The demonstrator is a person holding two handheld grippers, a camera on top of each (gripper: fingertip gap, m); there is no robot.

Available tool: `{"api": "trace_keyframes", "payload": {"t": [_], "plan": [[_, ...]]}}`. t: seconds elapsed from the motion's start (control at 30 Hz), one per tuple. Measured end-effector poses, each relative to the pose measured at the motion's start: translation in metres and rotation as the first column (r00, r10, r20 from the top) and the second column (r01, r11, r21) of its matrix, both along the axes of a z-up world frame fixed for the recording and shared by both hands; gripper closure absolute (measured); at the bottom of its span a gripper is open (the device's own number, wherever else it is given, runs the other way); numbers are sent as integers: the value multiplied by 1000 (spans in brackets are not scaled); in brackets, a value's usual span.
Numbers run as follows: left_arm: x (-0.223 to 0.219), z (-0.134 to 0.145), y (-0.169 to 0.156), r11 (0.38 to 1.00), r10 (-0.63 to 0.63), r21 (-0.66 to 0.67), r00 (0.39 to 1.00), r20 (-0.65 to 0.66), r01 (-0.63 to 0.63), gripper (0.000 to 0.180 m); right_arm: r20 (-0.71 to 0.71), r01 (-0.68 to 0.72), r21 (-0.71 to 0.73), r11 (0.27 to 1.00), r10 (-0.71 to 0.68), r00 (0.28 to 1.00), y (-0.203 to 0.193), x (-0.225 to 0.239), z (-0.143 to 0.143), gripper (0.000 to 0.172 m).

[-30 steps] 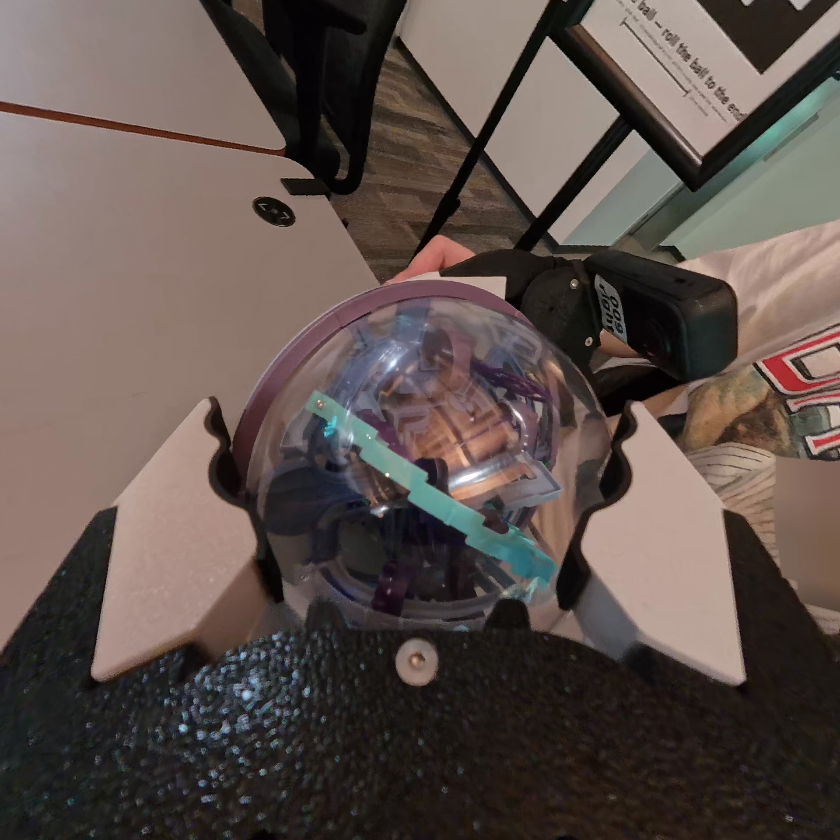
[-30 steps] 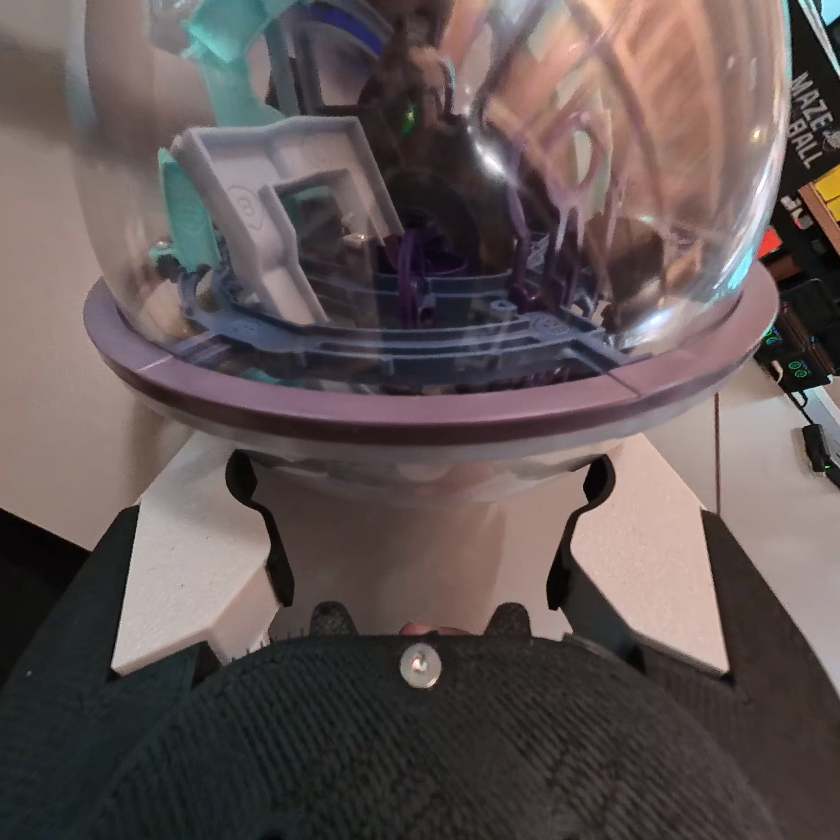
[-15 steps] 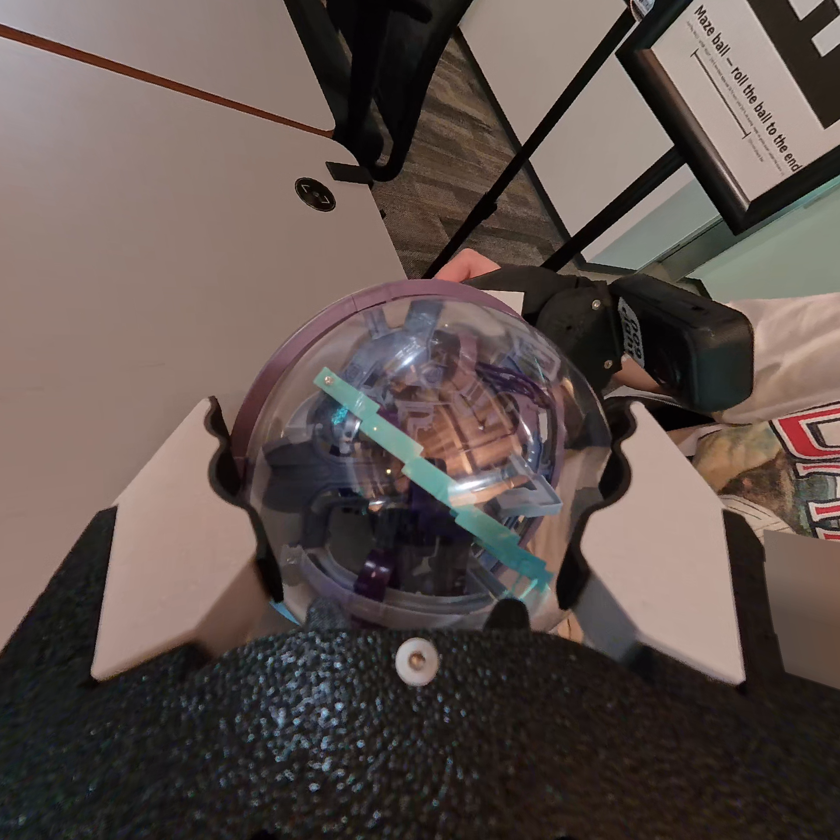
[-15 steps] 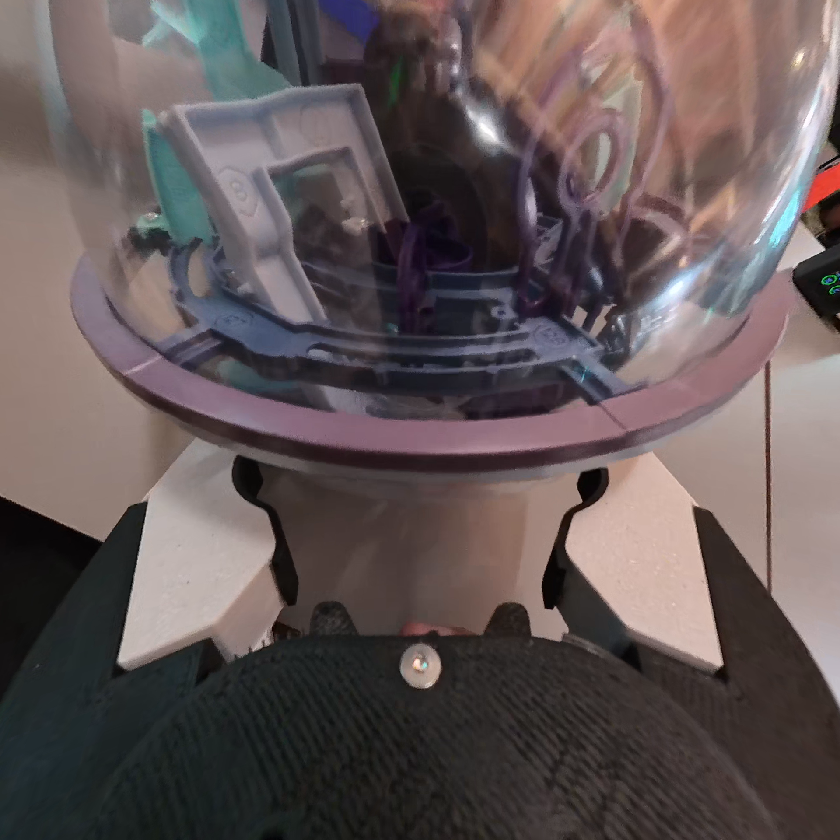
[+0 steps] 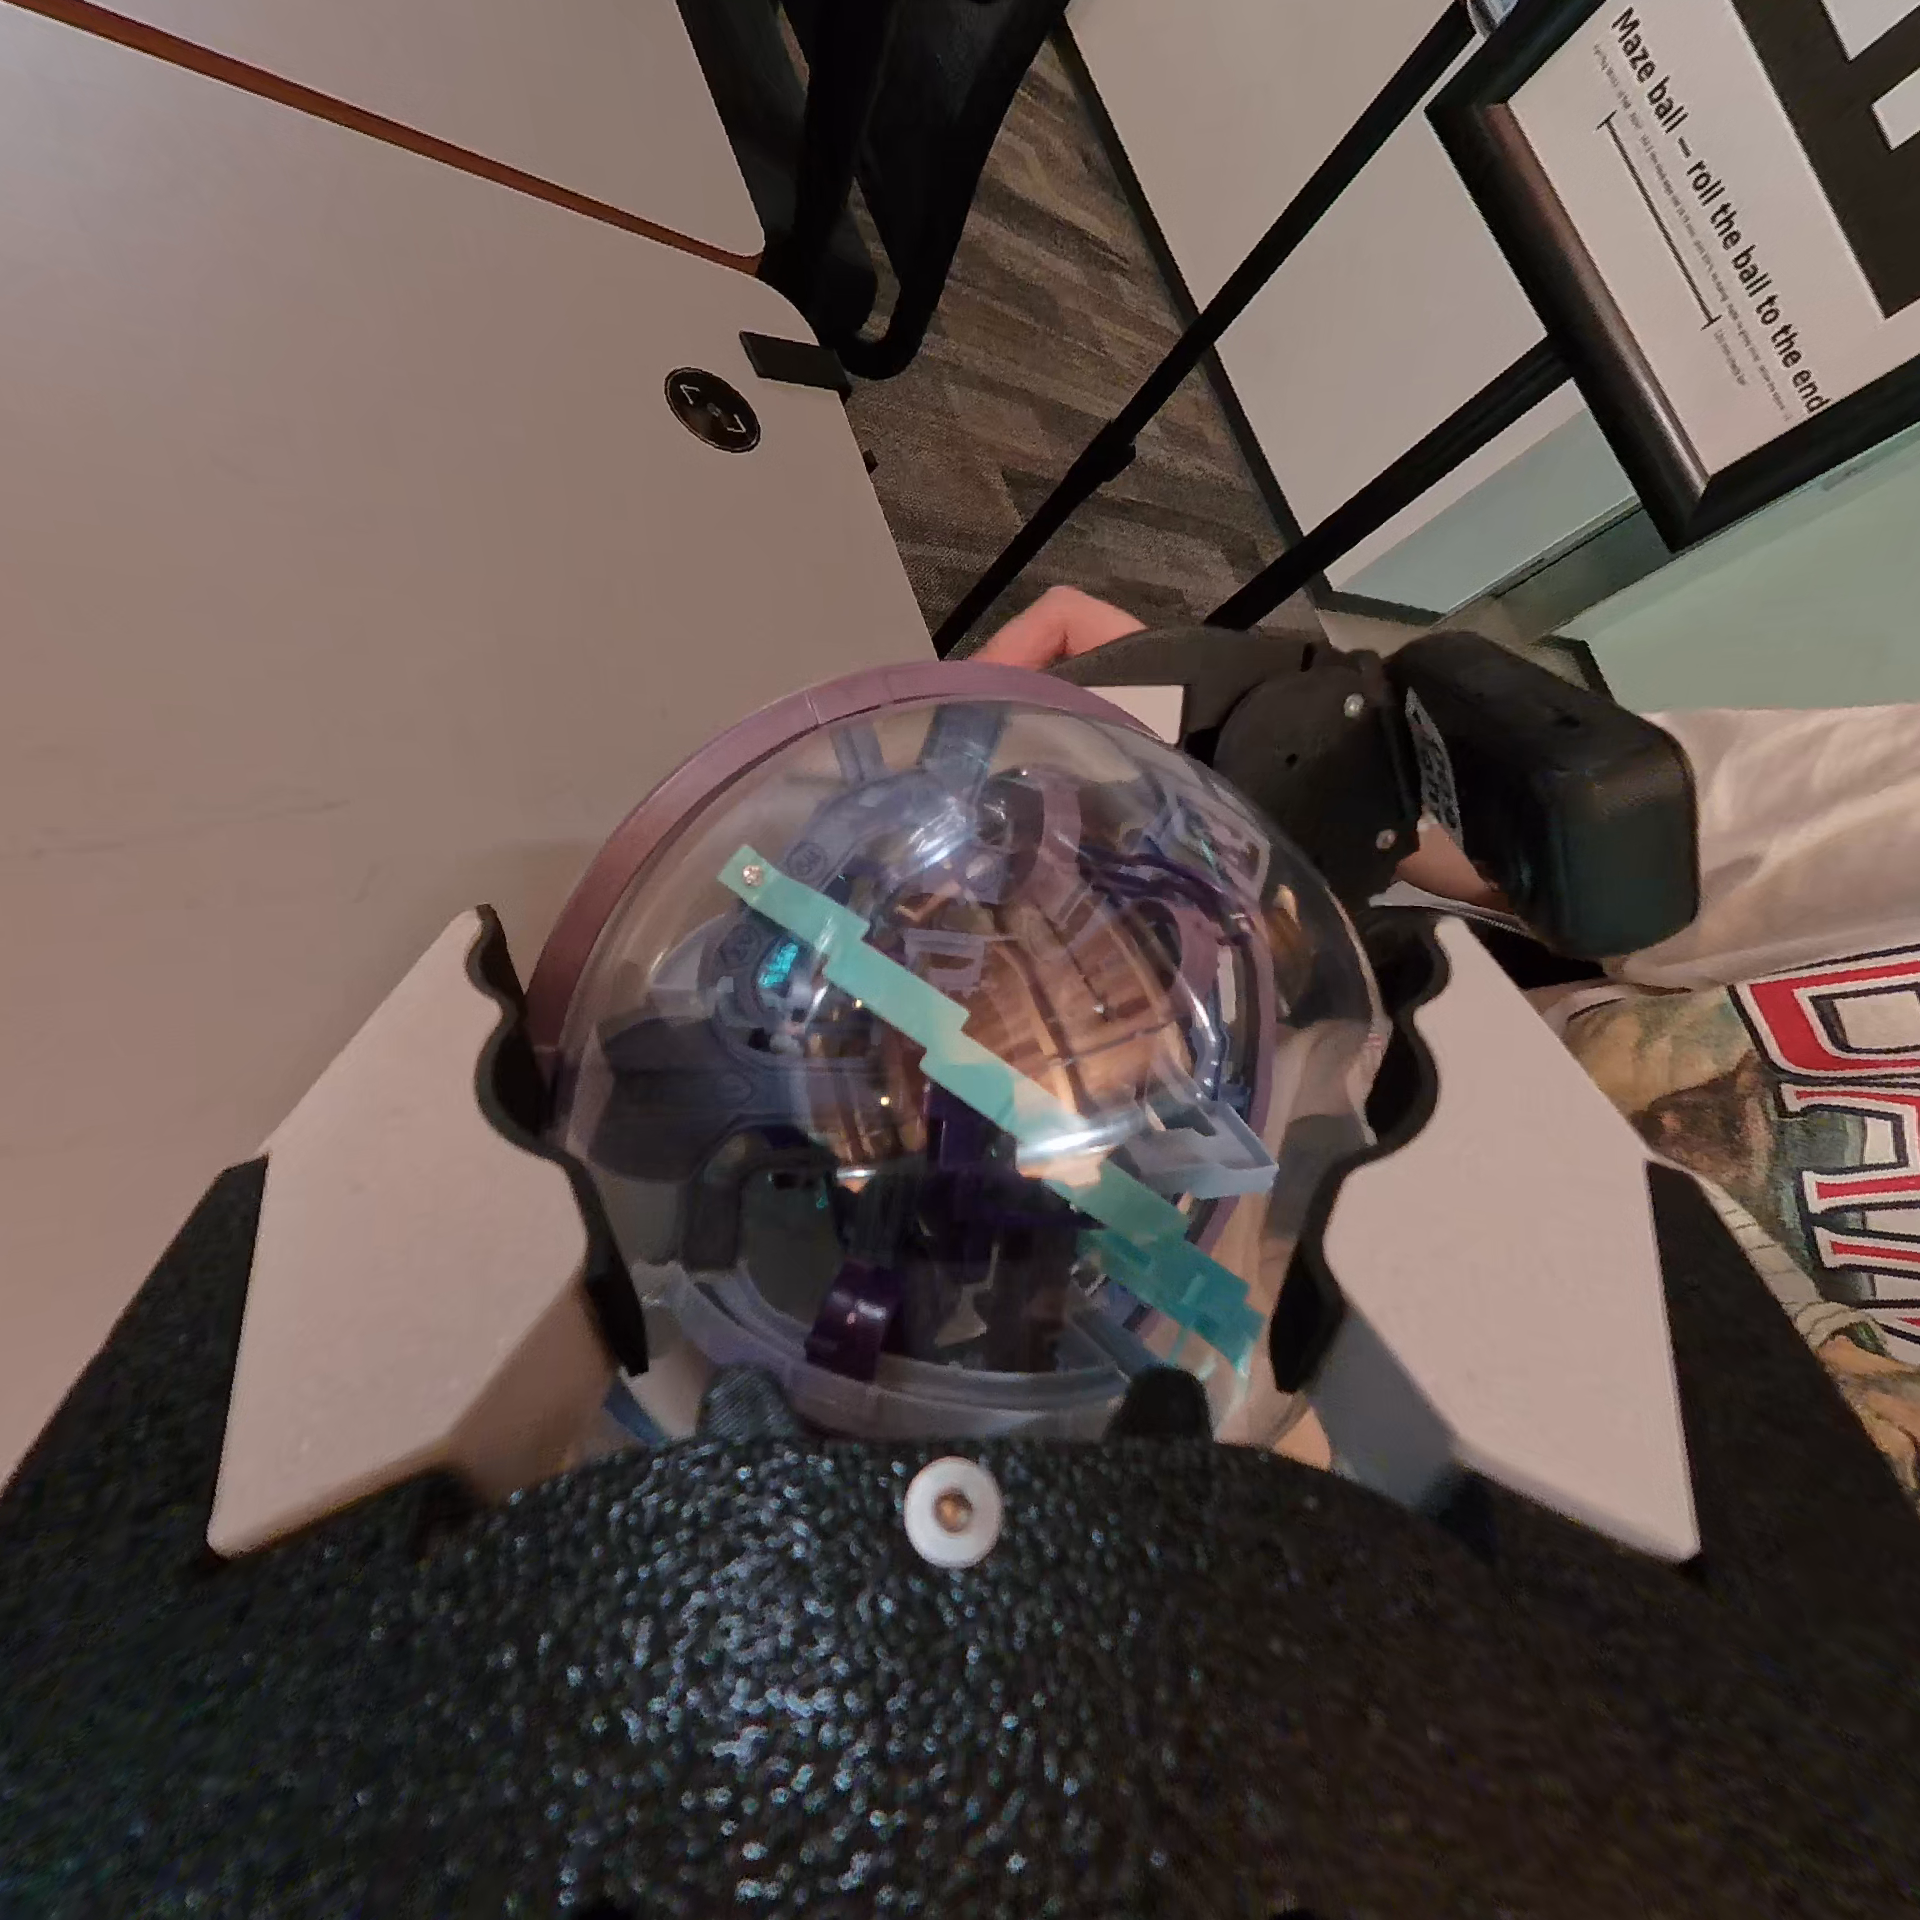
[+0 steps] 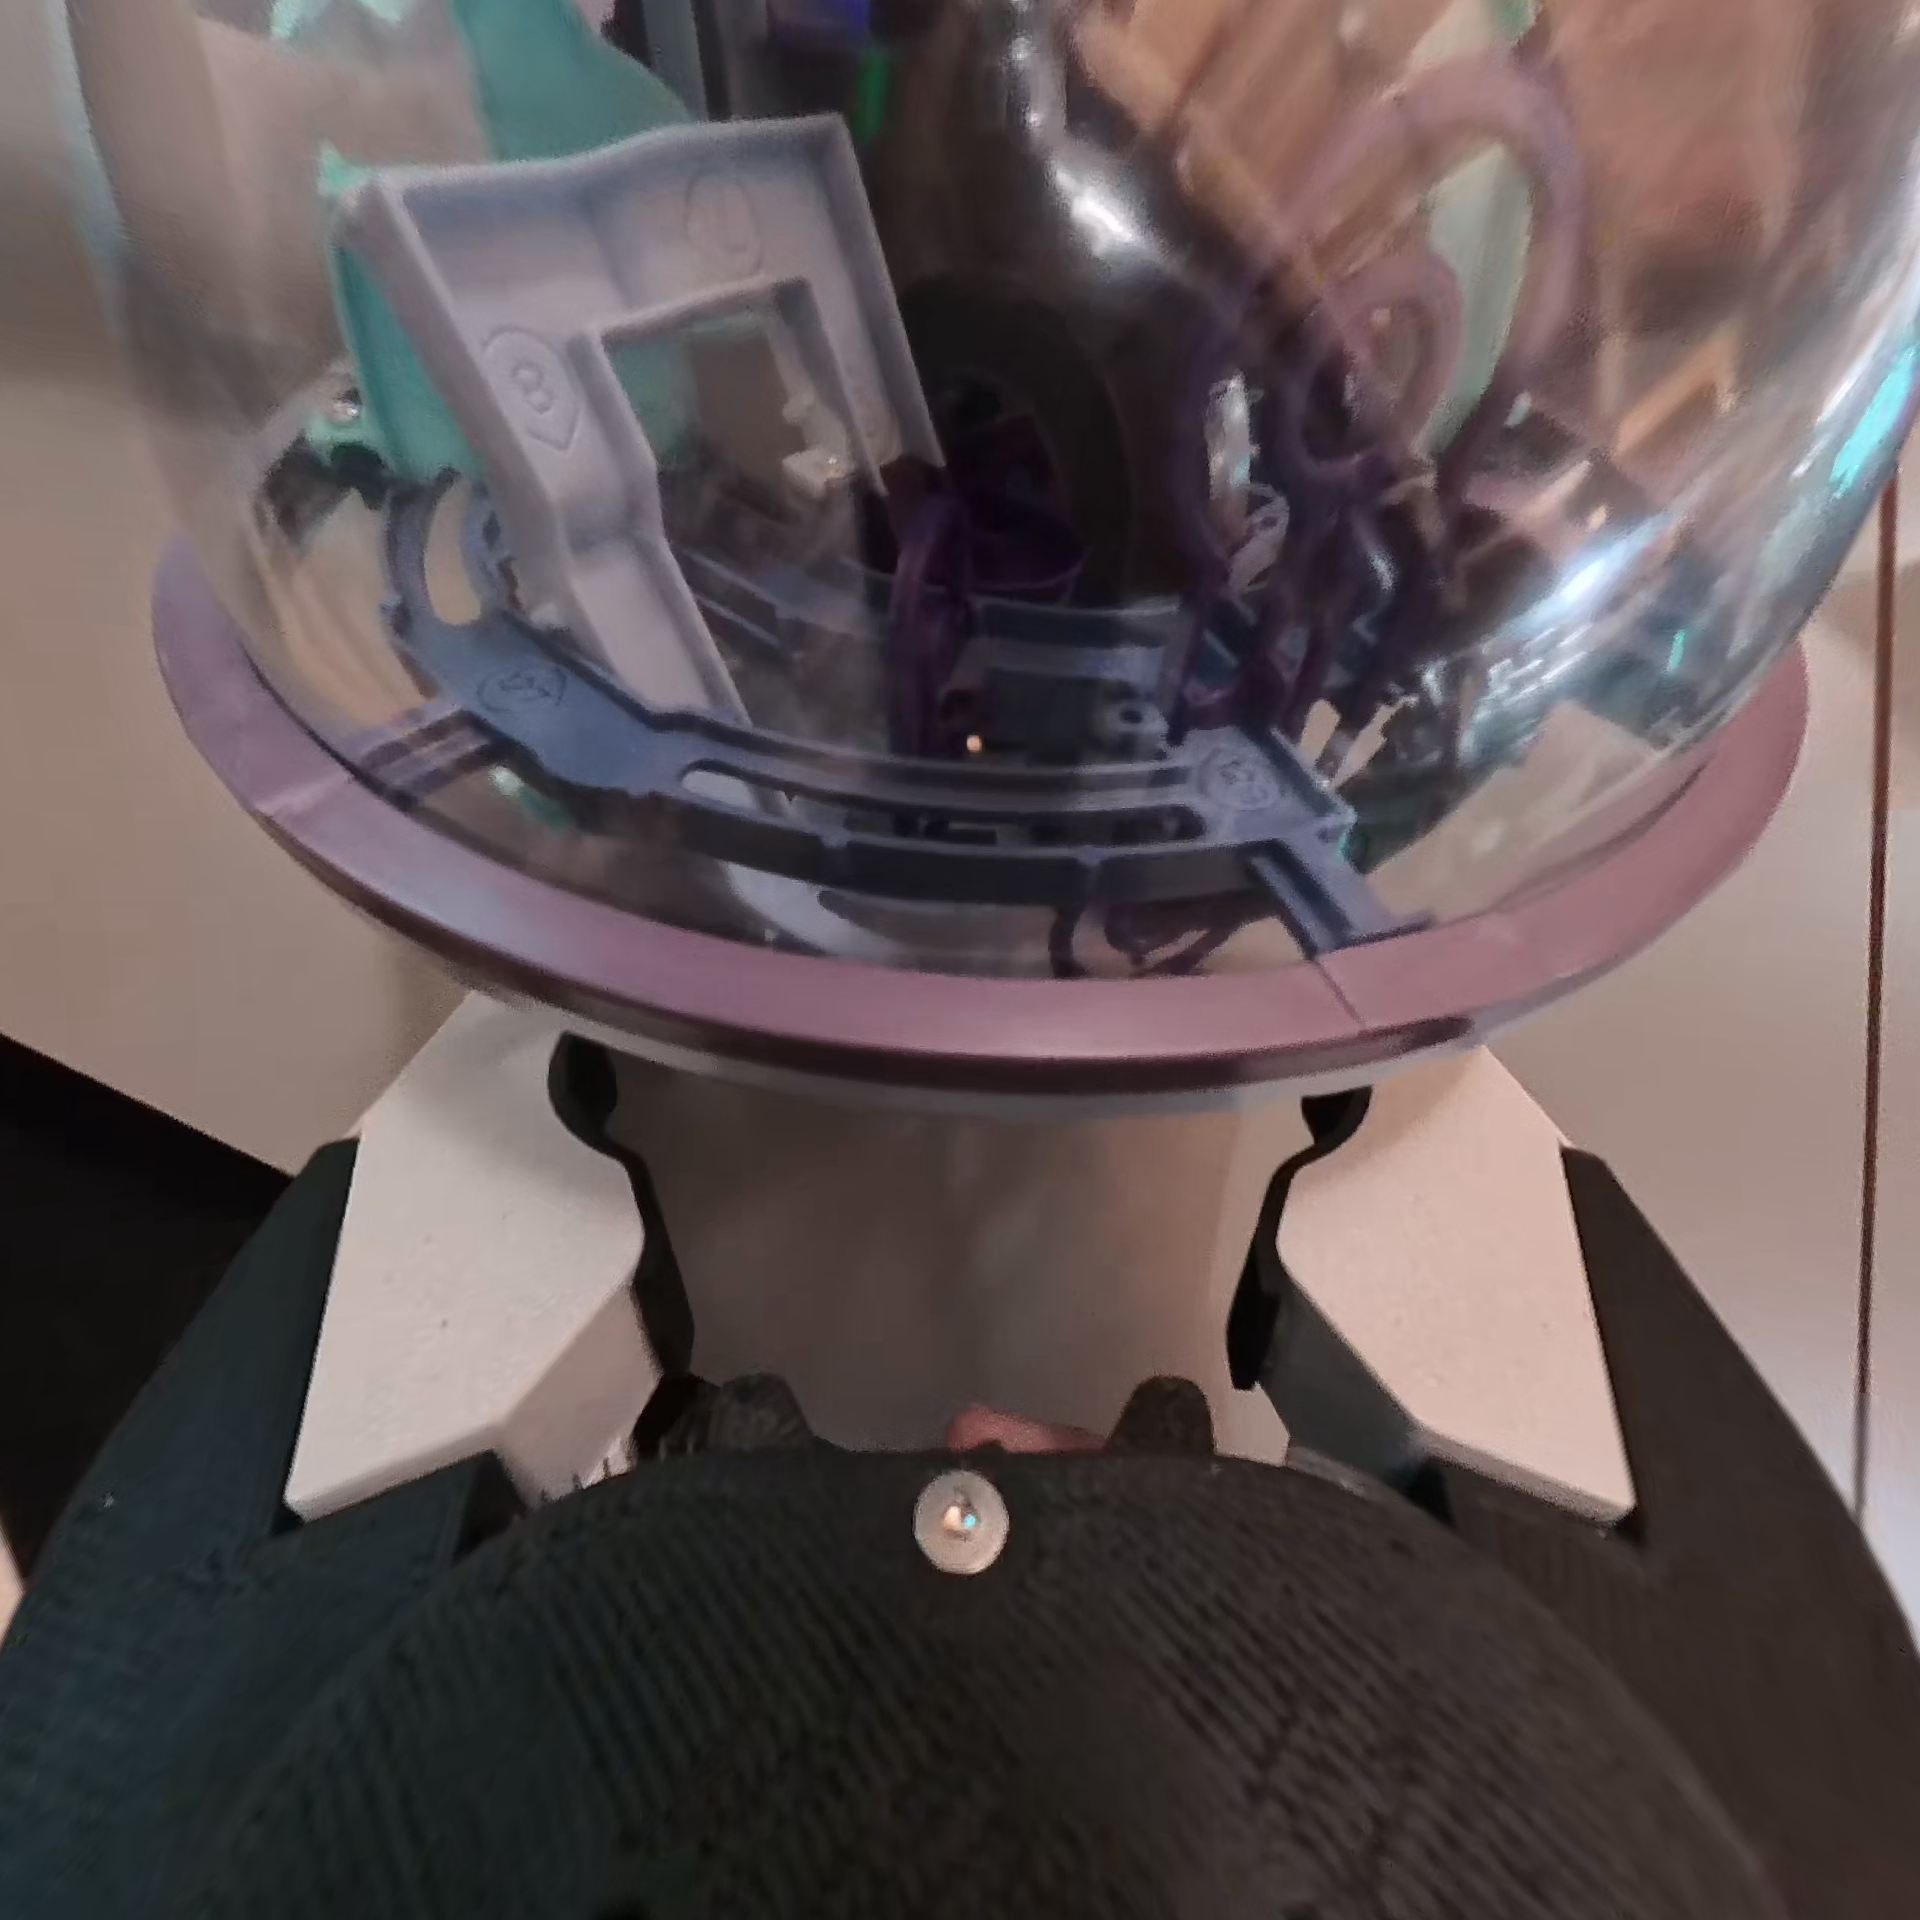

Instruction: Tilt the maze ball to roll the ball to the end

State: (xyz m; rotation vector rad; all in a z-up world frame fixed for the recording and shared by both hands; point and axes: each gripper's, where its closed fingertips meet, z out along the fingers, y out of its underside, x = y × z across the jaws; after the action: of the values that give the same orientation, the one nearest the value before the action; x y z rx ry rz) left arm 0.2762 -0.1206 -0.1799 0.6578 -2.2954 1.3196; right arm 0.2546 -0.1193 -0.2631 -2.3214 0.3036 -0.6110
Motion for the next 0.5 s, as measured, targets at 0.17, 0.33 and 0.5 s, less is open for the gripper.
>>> {"api": "trace_keyframes", "payload": {"t": [0.17,0.33,0.5], "plan": [[2,1,-4,1000,3,-26,1000,24,-3,26,122,-99,-55,994,105,987,-3,13,17,20],[12,1,-8,998,64,-23,997,38,-63,23,129,-134,-20,991,135,982,0,21,18,15],[18,1,-9,994,106,-13,993,55,-105,23,123,-89,-7,996,89,988,-4,27,15,19]]}}
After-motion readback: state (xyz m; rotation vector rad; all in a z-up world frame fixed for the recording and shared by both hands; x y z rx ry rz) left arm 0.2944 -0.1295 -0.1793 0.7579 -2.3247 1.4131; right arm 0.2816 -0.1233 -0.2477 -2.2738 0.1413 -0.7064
